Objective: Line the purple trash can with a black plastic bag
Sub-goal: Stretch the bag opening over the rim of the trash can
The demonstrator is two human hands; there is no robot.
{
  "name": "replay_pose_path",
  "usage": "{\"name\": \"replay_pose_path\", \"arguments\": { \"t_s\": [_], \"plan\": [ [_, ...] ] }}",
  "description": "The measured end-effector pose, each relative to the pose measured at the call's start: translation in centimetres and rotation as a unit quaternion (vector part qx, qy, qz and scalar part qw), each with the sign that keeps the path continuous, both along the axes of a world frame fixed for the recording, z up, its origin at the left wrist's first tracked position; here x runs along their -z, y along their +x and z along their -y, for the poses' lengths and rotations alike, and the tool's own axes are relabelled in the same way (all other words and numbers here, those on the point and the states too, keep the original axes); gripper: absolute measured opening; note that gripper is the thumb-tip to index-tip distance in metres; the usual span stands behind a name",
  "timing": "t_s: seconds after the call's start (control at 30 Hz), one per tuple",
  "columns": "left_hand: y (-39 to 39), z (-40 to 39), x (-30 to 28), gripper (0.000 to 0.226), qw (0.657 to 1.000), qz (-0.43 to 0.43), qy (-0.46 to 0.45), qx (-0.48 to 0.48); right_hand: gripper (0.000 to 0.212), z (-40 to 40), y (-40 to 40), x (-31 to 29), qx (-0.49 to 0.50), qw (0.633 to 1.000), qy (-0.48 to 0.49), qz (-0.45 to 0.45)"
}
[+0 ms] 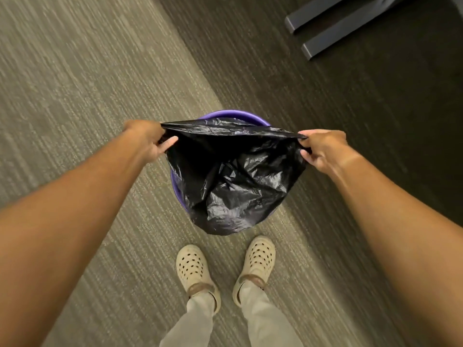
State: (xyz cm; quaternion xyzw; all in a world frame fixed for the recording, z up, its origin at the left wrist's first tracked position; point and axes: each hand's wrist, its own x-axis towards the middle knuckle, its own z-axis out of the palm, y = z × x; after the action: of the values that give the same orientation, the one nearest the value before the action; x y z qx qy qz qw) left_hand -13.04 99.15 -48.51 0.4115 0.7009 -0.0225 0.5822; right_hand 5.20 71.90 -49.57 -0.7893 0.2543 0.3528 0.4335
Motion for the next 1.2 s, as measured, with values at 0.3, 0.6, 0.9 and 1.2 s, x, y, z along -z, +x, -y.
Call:
{"name": "replay_pose_path", "arguments": {
  "t_s": [0.3,0.6,0.9,1.2],
  "plan": [
    [1.7,-0.7,3.3,0.026,0.988,-0.034,0.145,0.049,0.013,-3.2,2.5,1.8,-0.115,0.991,0.065,0.028],
    [4.4,-1.1,6.0,0.019,0.984,-0.051,0.141,0.095,0.032,-5.2,3.3,5.7,-0.077,0.993,0.081,-0.038],
    [3.0,-0.3,7.5,0.016,0.976,-0.095,0.105,0.168,0.017,-5.2,2.0,7.1,-0.128,0.982,-0.062,-0.127],
    [-4.4,2.7,6.2,0.047,0.969,-0.089,0.114,0.201,0.044,0.5,-1.8,5.3,-0.084,0.996,0.011,-0.009]
  ]
}}
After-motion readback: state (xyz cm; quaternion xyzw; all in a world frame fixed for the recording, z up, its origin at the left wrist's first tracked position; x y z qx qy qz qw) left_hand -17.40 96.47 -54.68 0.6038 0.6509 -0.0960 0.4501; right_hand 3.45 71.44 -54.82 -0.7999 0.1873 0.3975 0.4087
